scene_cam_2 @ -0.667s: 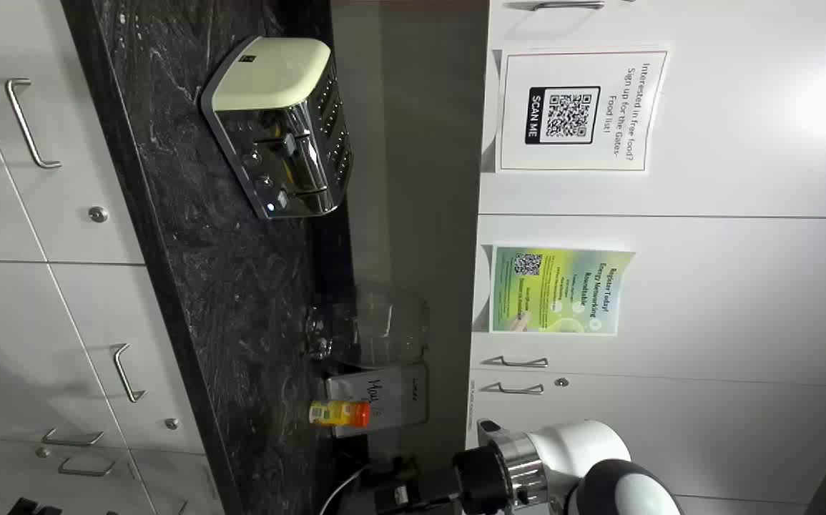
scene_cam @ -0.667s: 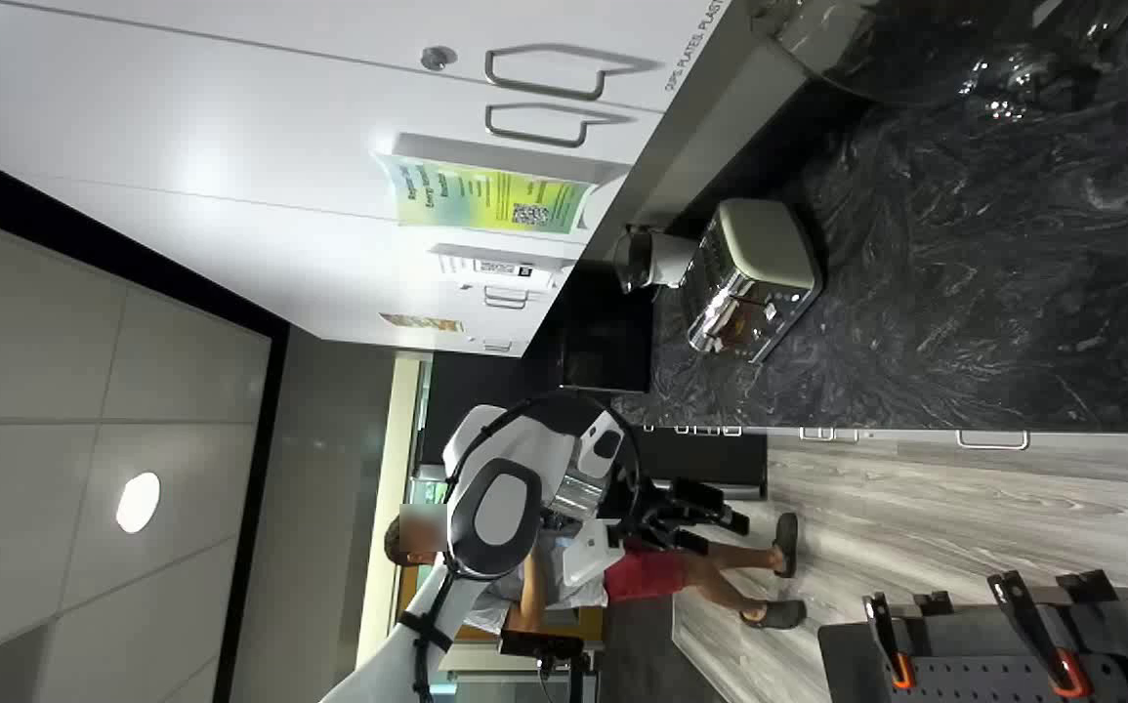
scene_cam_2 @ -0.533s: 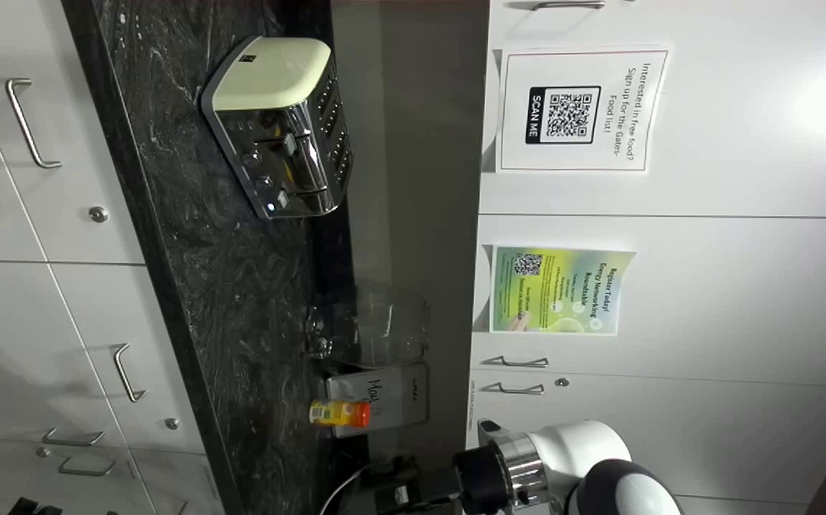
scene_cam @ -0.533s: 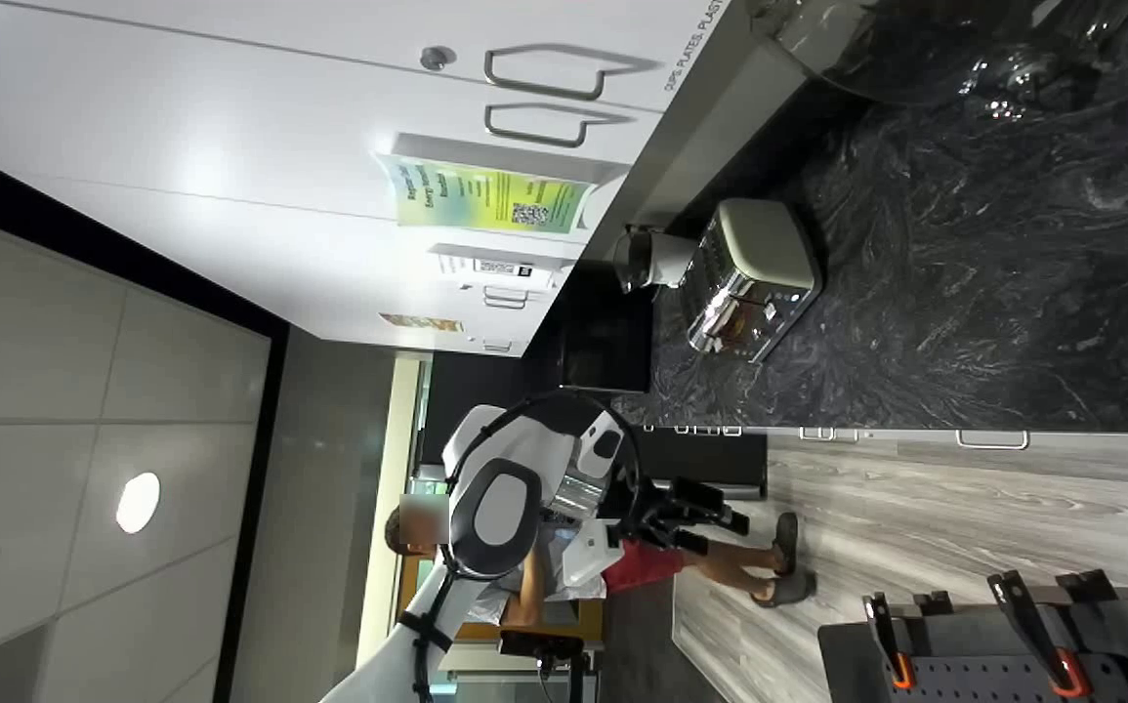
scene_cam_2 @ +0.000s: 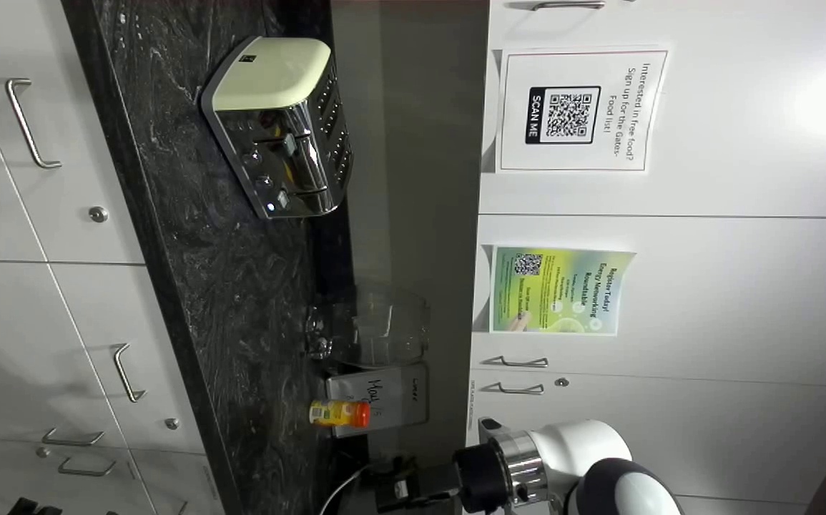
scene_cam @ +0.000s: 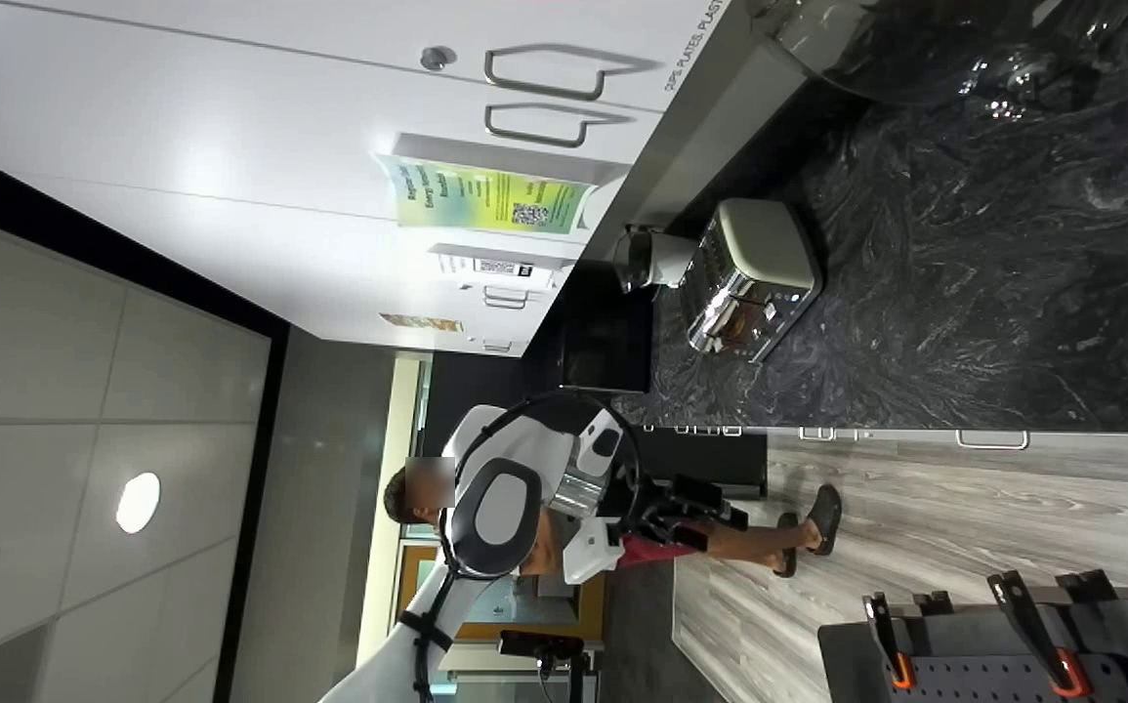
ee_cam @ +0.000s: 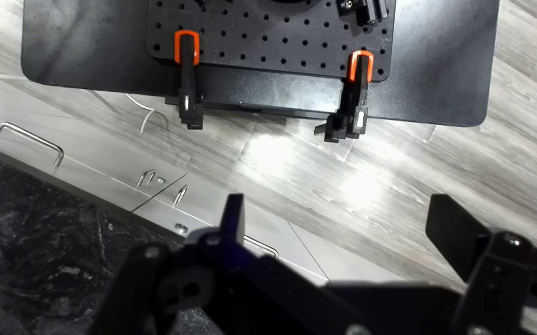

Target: Press the button on the bottom right corner of the toaster

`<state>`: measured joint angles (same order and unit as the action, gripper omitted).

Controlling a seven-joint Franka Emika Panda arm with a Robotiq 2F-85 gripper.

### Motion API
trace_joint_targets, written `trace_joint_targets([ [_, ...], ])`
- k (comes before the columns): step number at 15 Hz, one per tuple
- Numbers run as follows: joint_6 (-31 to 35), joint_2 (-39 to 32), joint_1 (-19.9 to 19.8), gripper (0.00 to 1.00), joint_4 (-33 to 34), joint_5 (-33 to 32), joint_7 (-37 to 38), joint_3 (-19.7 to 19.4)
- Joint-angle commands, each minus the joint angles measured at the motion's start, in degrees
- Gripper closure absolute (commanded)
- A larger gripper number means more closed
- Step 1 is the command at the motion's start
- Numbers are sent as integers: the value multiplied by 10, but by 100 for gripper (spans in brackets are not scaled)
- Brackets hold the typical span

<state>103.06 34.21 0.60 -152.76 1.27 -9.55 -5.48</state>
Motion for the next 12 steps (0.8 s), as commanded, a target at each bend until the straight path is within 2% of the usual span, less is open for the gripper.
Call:
trace_joint_targets([
  [1, 54, -39, -2, 0, 18, 18, 36, 17],
  [7, 223, -142, -2, 0, 43, 53, 143, 50],
  [12, 380, -229, 12, 0, 61, 141, 226, 69],
])
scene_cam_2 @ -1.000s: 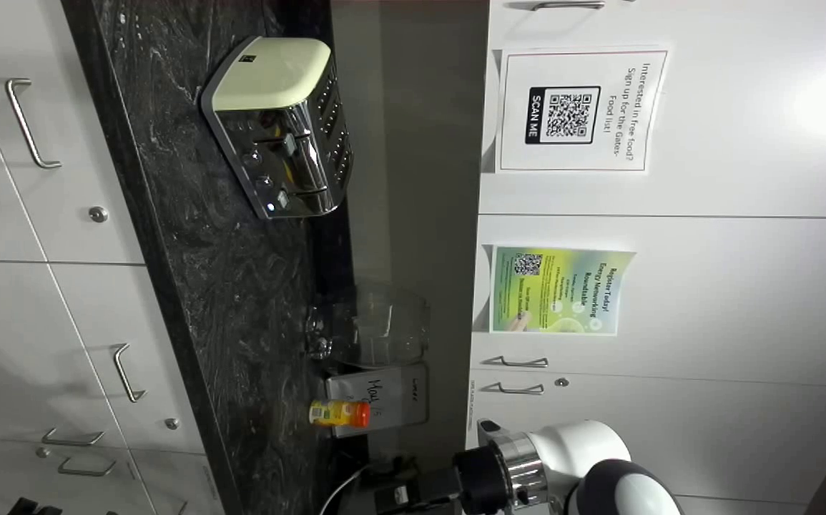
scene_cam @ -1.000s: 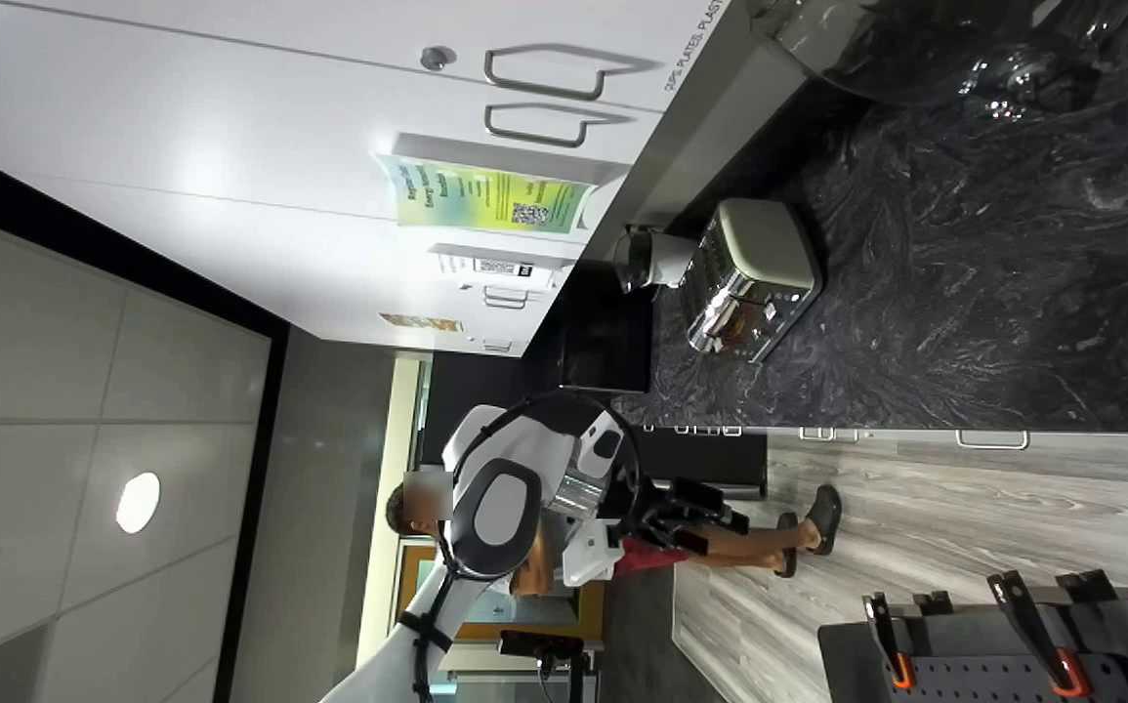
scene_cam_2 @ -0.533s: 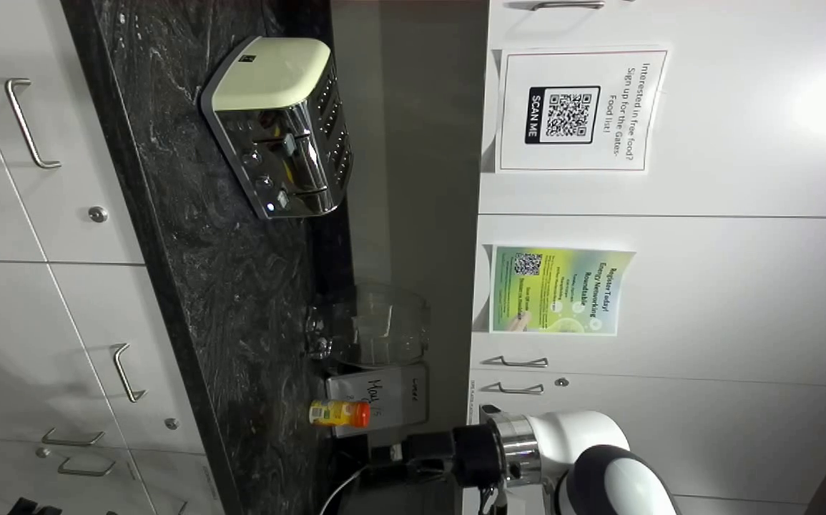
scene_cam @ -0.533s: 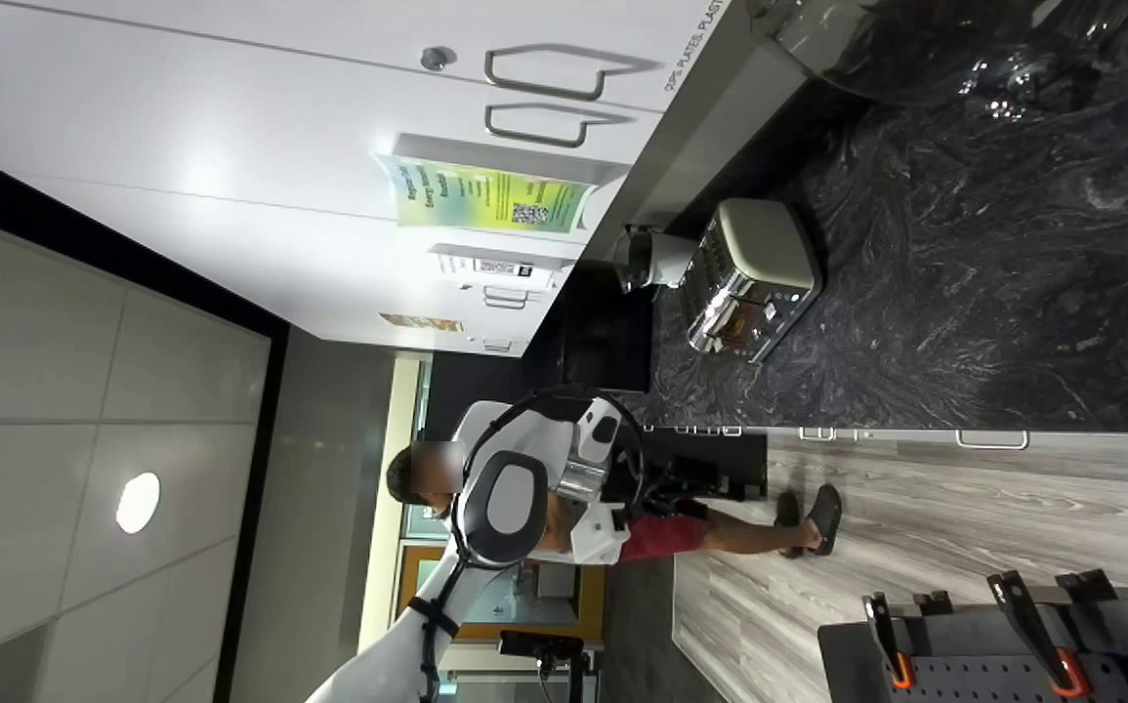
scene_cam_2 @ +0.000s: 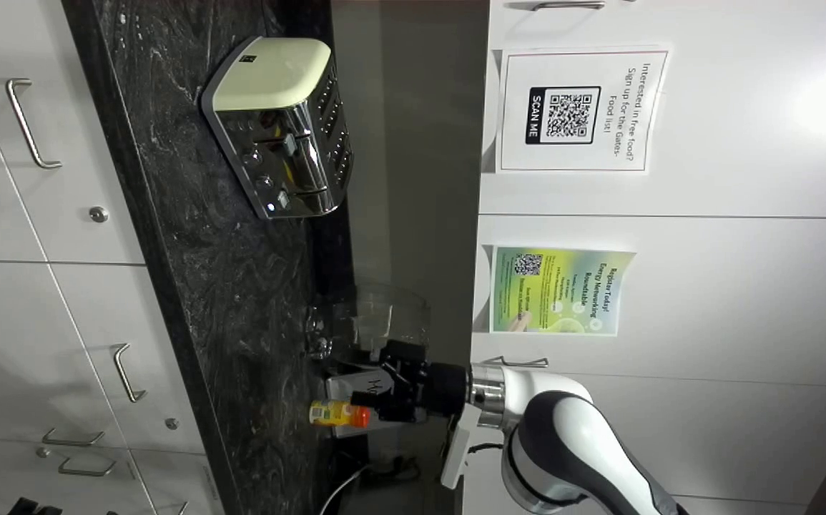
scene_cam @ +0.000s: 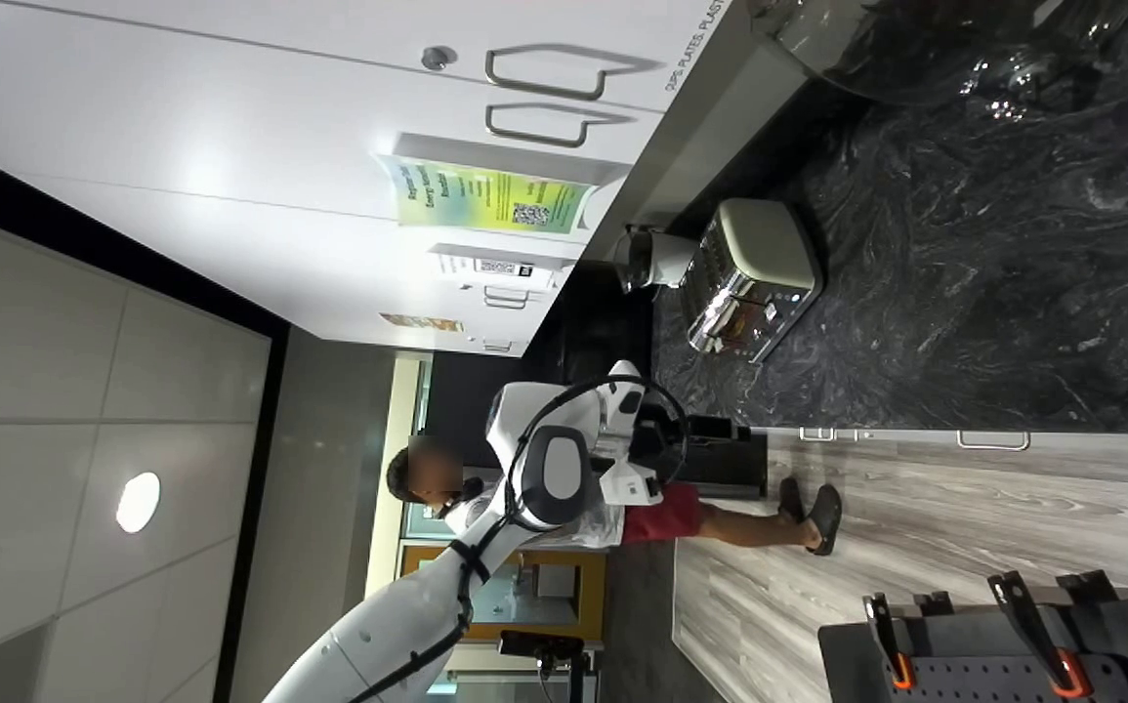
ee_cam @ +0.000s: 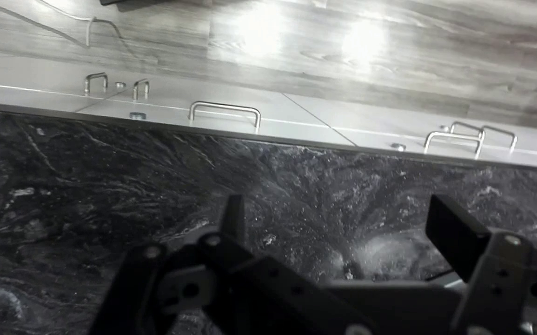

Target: Press the button on the bottom right corner of the toaster

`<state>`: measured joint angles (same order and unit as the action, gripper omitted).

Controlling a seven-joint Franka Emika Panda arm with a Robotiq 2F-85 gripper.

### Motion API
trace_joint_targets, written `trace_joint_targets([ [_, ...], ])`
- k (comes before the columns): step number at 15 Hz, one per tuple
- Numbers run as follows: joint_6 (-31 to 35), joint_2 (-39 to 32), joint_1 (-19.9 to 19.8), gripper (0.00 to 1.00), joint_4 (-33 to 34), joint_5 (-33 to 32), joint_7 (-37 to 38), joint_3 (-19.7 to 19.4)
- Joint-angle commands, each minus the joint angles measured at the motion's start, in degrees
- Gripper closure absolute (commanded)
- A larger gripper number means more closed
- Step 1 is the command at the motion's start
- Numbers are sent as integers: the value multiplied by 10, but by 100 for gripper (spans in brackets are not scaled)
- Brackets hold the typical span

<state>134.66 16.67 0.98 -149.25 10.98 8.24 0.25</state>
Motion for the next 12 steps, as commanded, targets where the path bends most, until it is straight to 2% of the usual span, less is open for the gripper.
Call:
trace_joint_targets([
  [1, 92, -70, 13, 0, 30, 62, 60, 15],
  [5, 171, -133, 29, 0, 55, 104, 86, 31],
  [6, 151, -101, 21, 0, 31, 83, 71, 25],
  [12, 155, -112, 23, 0, 35, 84, 70, 25],
])
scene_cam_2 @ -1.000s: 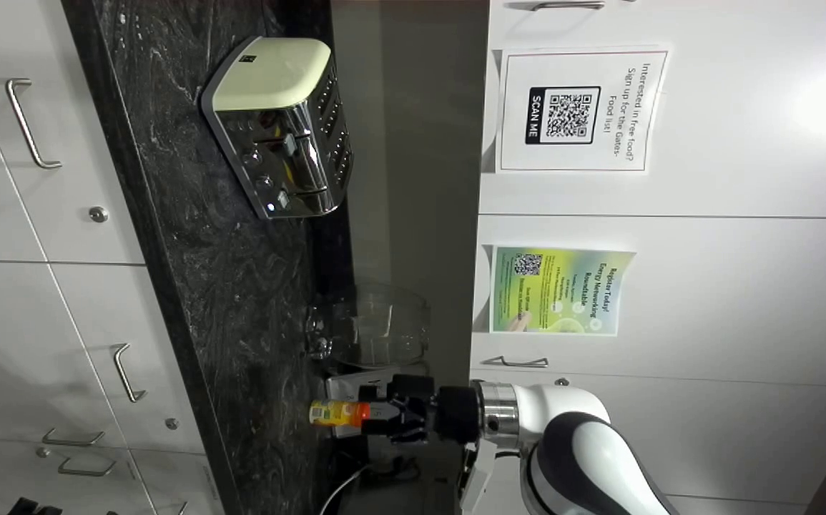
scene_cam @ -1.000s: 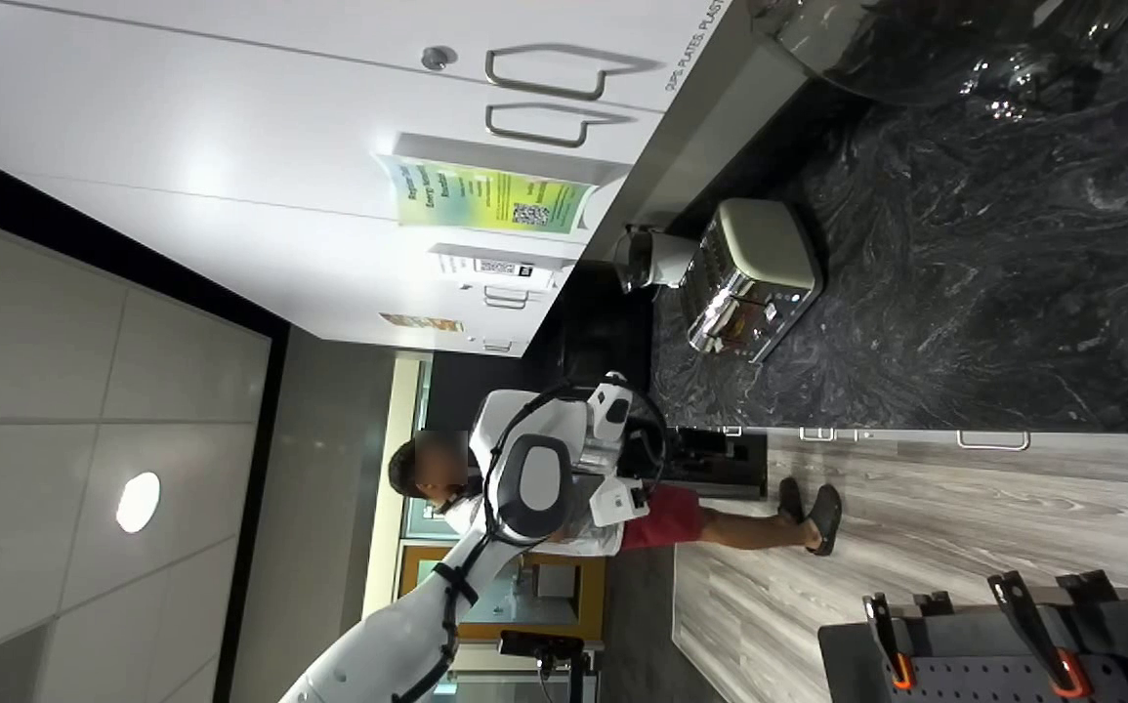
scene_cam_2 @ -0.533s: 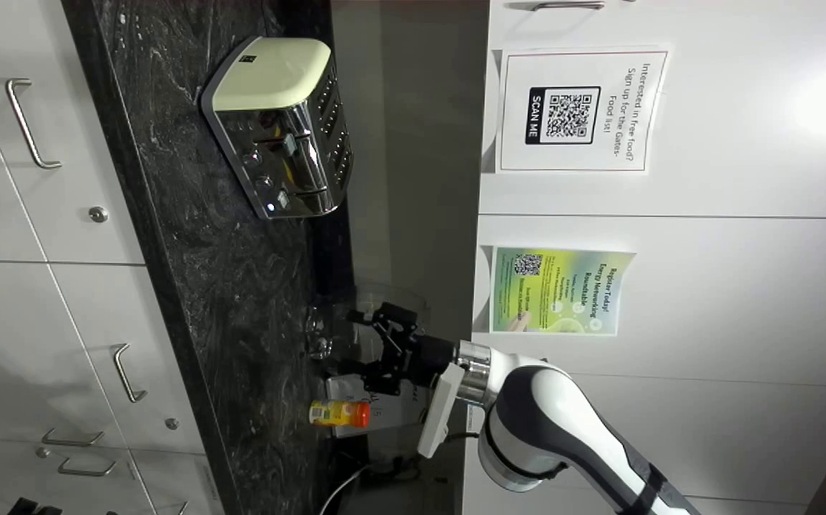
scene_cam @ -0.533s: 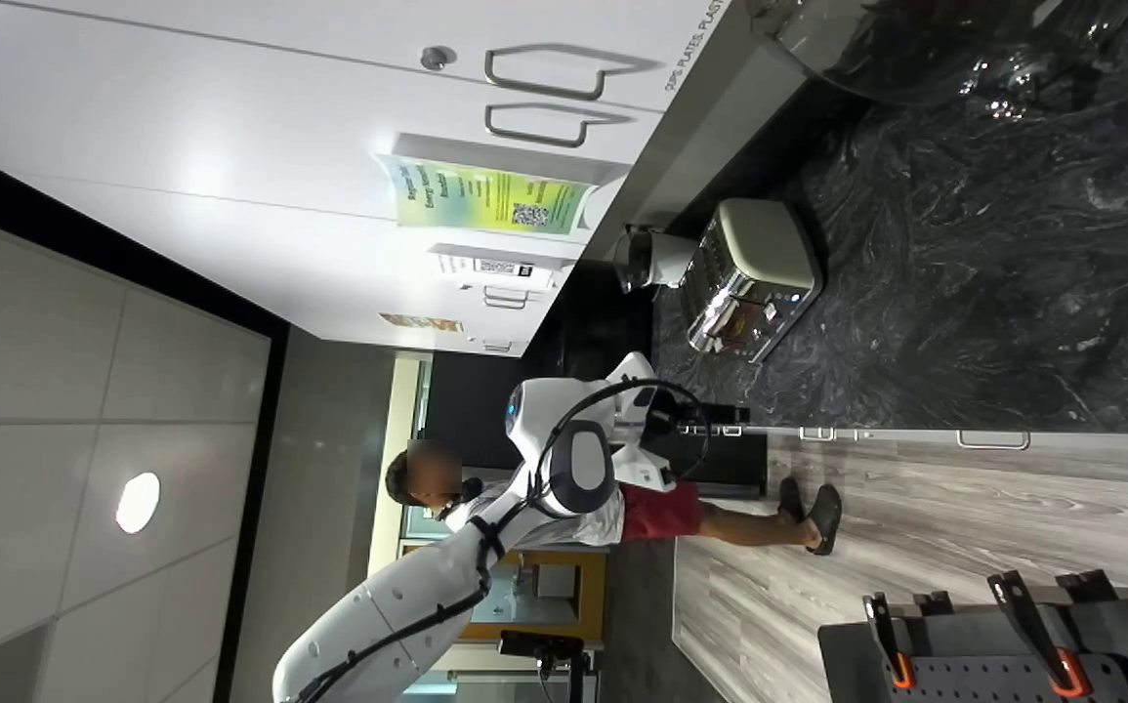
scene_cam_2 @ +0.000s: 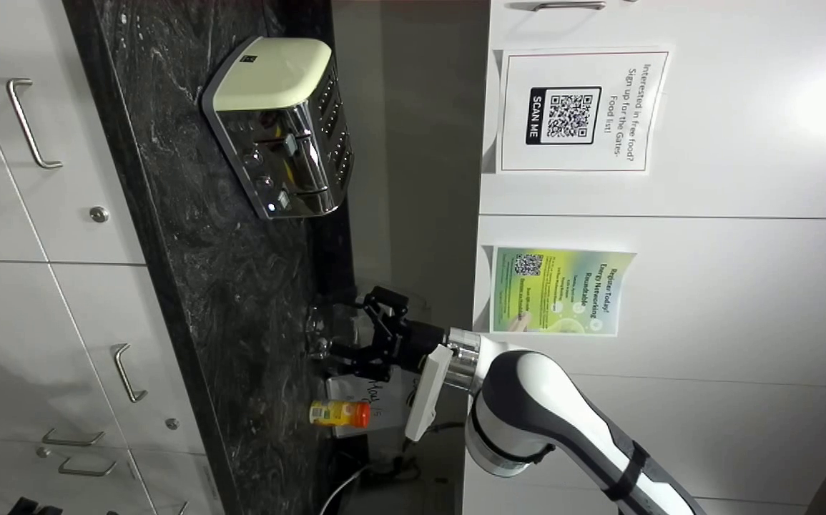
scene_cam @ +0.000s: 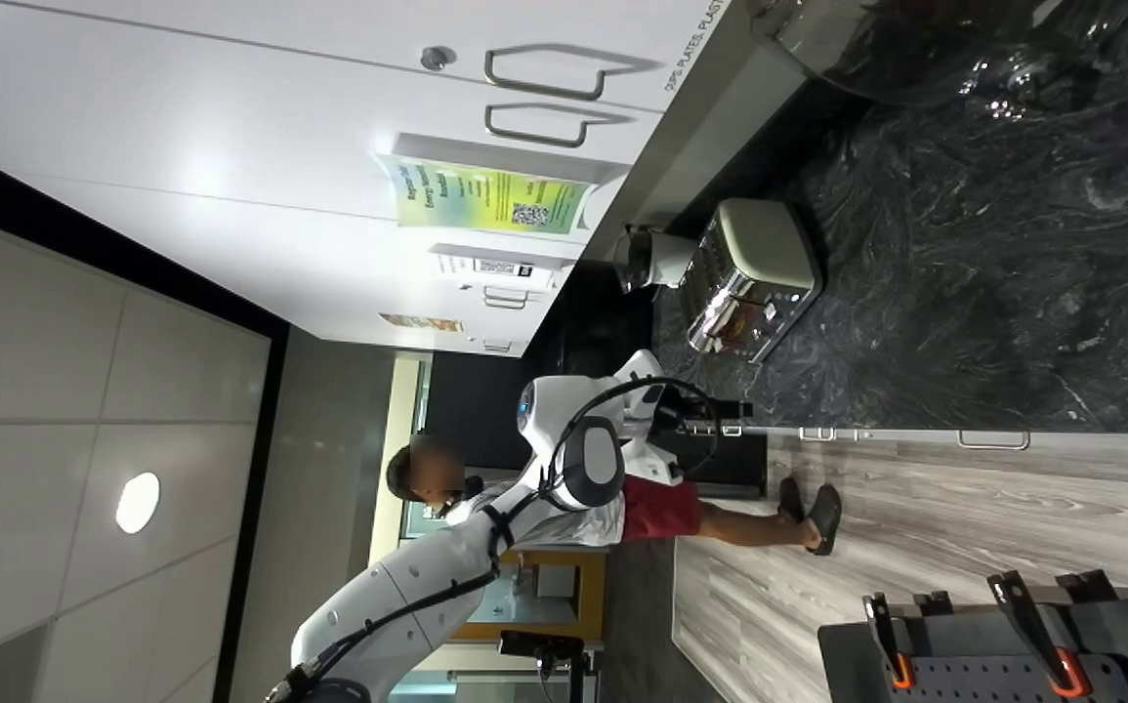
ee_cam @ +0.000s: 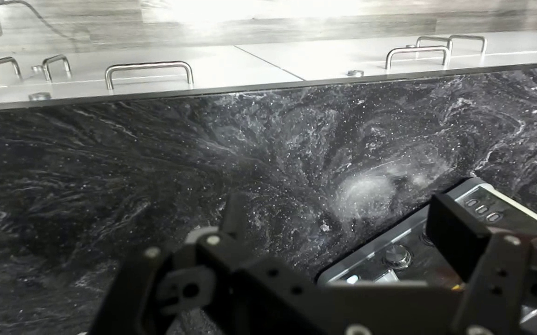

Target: Press the button on the bottom right corner of the toaster

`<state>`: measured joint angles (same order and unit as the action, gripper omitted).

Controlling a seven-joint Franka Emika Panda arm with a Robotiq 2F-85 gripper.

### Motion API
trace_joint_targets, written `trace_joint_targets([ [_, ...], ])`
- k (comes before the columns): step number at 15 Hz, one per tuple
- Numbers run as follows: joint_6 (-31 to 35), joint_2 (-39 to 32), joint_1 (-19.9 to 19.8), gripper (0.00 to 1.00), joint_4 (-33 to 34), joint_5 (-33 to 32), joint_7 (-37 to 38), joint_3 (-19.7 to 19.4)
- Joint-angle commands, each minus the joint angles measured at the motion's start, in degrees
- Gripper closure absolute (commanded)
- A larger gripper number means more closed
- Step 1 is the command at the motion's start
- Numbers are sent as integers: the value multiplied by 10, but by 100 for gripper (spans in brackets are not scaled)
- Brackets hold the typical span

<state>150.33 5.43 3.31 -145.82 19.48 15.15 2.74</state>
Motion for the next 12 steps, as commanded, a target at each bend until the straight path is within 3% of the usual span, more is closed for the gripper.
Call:
trace_joint_targets([
  [1, 11, -2, -2, 0, 0, 9, 14, -1],
  [6, 101, -47, 12, 0, 8, 110, 56, 9],
  [7, 126, -57, 14, 25, 9, 120, 67, 13],
  [9, 183, -80, 20, 32, 11, 140, 90, 22],
  [12, 279, -126, 34, 58, 18, 172, 127, 34],
])
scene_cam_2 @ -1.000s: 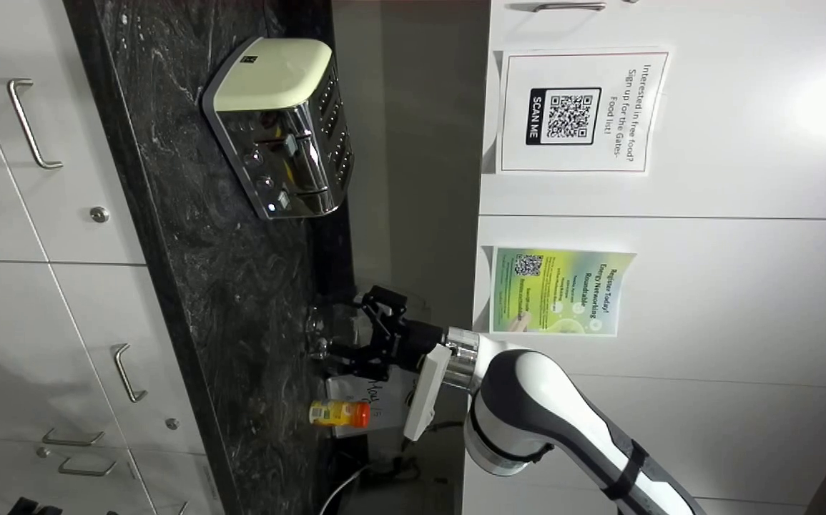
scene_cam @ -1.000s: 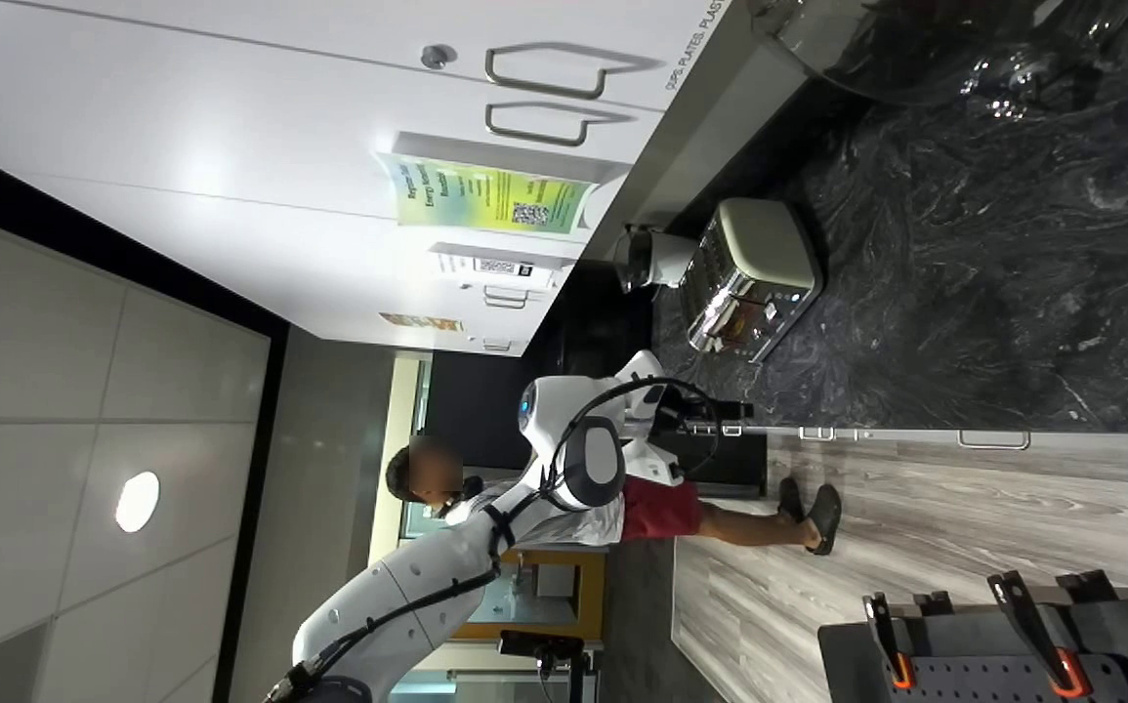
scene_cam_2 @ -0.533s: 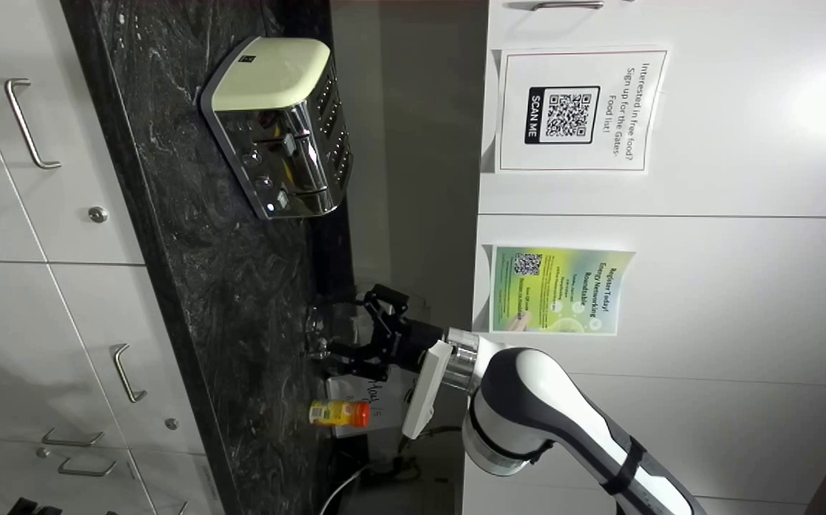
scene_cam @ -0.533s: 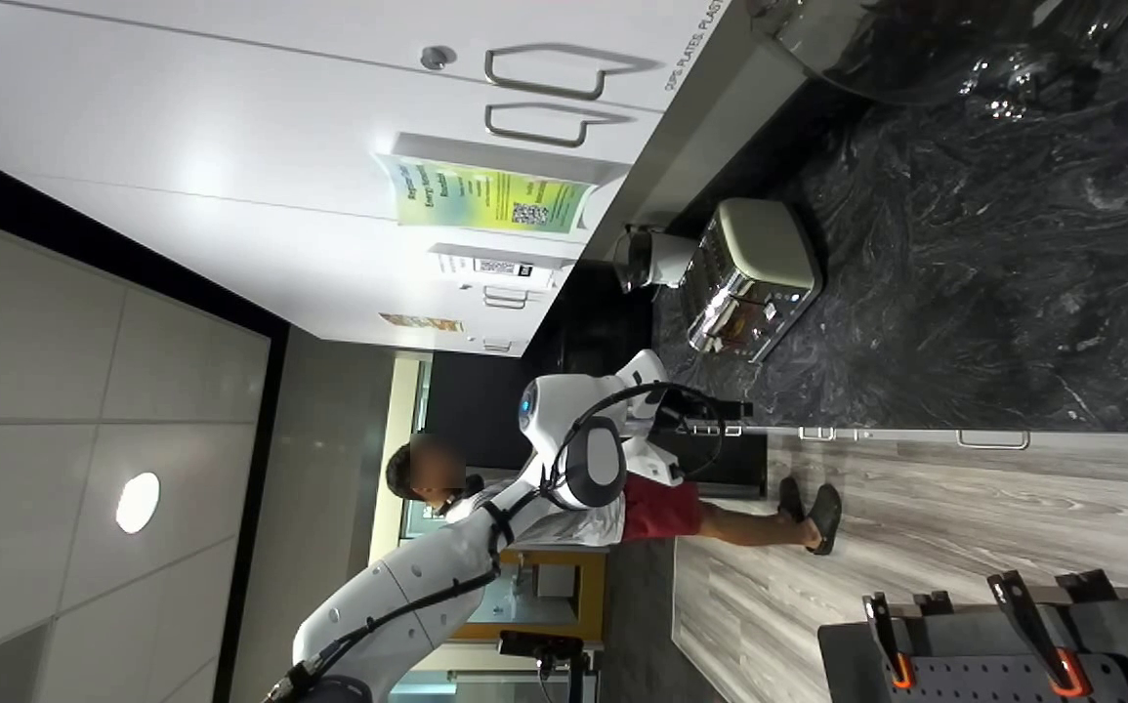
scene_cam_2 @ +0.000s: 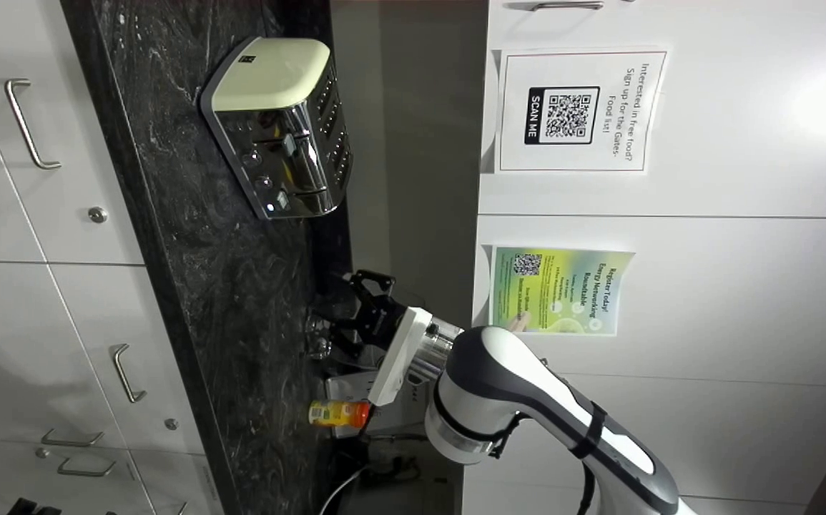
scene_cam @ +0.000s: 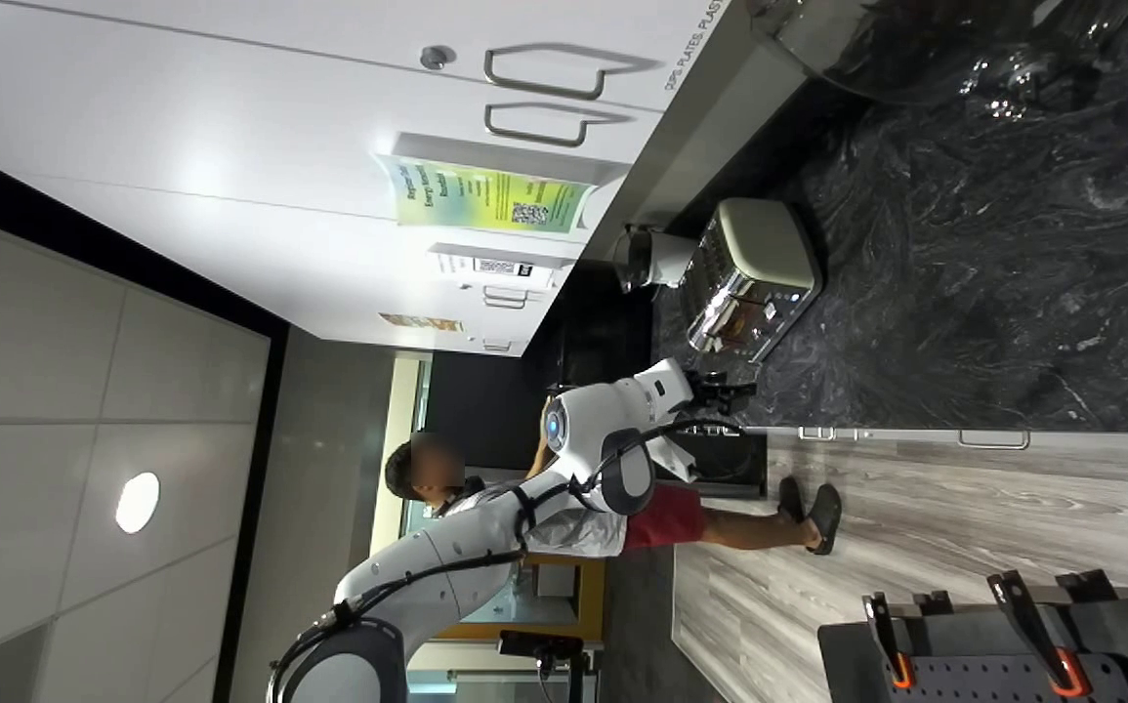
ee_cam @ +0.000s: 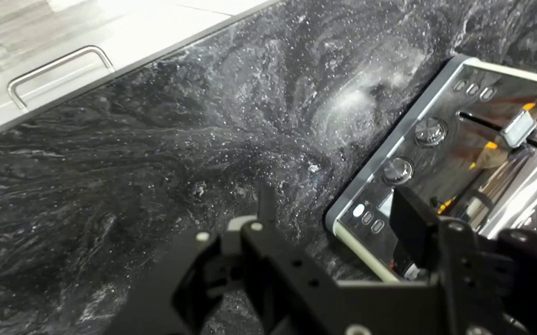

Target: Press the button on the bottom right corner of the toaster

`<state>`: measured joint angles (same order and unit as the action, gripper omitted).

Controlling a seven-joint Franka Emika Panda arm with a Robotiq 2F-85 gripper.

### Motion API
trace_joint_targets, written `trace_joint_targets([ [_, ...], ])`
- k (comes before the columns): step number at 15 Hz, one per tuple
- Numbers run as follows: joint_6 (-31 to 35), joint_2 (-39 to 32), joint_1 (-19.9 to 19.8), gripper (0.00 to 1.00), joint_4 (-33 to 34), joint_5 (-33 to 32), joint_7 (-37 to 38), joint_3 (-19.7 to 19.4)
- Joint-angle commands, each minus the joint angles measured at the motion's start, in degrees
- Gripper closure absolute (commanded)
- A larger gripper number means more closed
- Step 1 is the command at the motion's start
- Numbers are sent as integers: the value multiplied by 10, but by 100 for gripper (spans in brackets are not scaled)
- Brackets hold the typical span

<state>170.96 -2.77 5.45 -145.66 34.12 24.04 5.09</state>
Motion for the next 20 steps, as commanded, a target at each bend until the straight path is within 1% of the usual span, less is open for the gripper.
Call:
trace_joint_targets([
  [1, 96, -60, 17, 65, 21, 29, 48, 13],
  [4, 155, -113, 23, 86, 47, 41, 72, 24],
  [5, 169, -130, 21, 95, 58, 42, 78, 28],
  [6, 178, -147, 18, 100, 70, 43, 81, 34],
  [9, 189, -187, 7, 100, 103, 35, 94, 46],
  [10, 175, -188, 5, 100, 108, 29, 89, 47],
  [11, 169, -170, 23, 99, 86, 28, 84, 28],
  [13, 169, -186, 23, 99, 100, 28, 83, 29],
  [16, 169, -188, 22, 100, 103, 28, 83, 29],
  [18, 183, -215, 21, 100, 127, 36, 96, 29],
  [20, 195, -235, 11, 100, 144, 38, 106, 38],
])
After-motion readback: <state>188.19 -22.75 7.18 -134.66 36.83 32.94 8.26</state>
